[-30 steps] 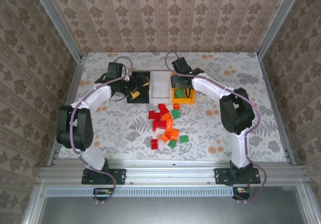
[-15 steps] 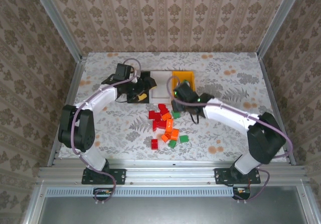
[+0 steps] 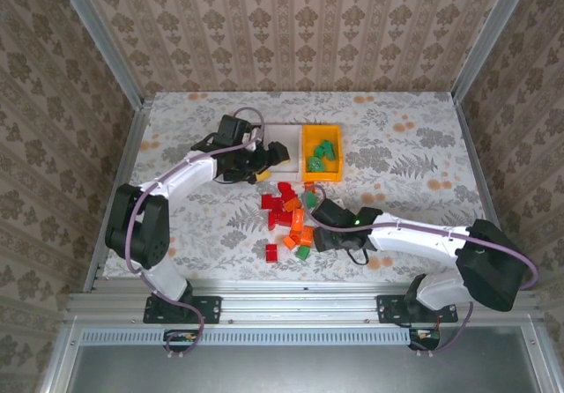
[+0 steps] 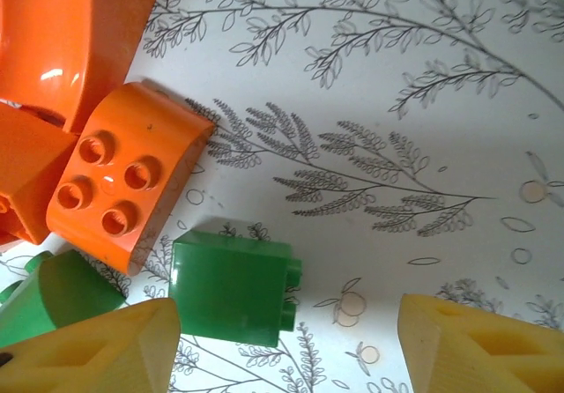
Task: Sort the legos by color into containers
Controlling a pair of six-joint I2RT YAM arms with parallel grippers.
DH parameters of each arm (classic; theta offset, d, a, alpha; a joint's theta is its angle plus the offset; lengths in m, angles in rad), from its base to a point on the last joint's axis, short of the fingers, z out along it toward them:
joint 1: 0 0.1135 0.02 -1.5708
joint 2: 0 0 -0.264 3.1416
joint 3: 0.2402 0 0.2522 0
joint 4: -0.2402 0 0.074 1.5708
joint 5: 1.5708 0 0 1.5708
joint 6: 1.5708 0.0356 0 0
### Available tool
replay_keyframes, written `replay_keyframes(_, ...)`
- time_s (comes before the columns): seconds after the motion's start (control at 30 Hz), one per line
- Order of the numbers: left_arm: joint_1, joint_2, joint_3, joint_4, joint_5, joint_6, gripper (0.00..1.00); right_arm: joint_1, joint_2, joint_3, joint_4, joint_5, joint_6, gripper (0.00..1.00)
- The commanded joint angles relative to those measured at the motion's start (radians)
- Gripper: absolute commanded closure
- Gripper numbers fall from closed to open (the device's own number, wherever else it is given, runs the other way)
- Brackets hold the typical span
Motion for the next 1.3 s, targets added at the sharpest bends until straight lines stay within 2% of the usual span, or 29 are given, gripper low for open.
replay_keyframes(0.0,-0.004,-0.024,0.005,-0.016,0.010,0.005,0.12,0.017,0.034,-0.005,0.045,-0.049,0.029,0.33)
replay_keyframes(0.3,-0.005,-0.023,0.007,-0.020,0.010,0.008,0.12,0.022,0.099,-0.004,0.069,-0.022,0.040,0.34)
replay_keyframes(0.53,-0.006,-0.022,0.006,-0.020,0.011,0.007,0.12,0.023,0.143,-0.010,0.096,-0.012,0.037,0.42)
replay_keyframes(0.73,-0.006,-0.022,0.008,-0.022,0.010,0.008,0.12,0.022,0.137,-0.003,0.061,0.041,0.031,0.56)
replay_keyframes(1.0,-0.006,-0.019,0.009,-0.022,0.011,0.010,0.12,0.015,0.040,0.041,-0.022,0.153,-0.021,0.58)
replay_keyframes(1.2,0.019,-0.033,0.022,-0.035,0.010,0.022,0.12,-0.105,0.046,0.184,-0.019,0.175,-0.170,0.57)
replay_keyframes(1.27,0.073,-0.038,0.022,-0.034,0.007,0.019,0.12,-0.178,0.079,0.247,0.014,0.156,-0.209,0.57)
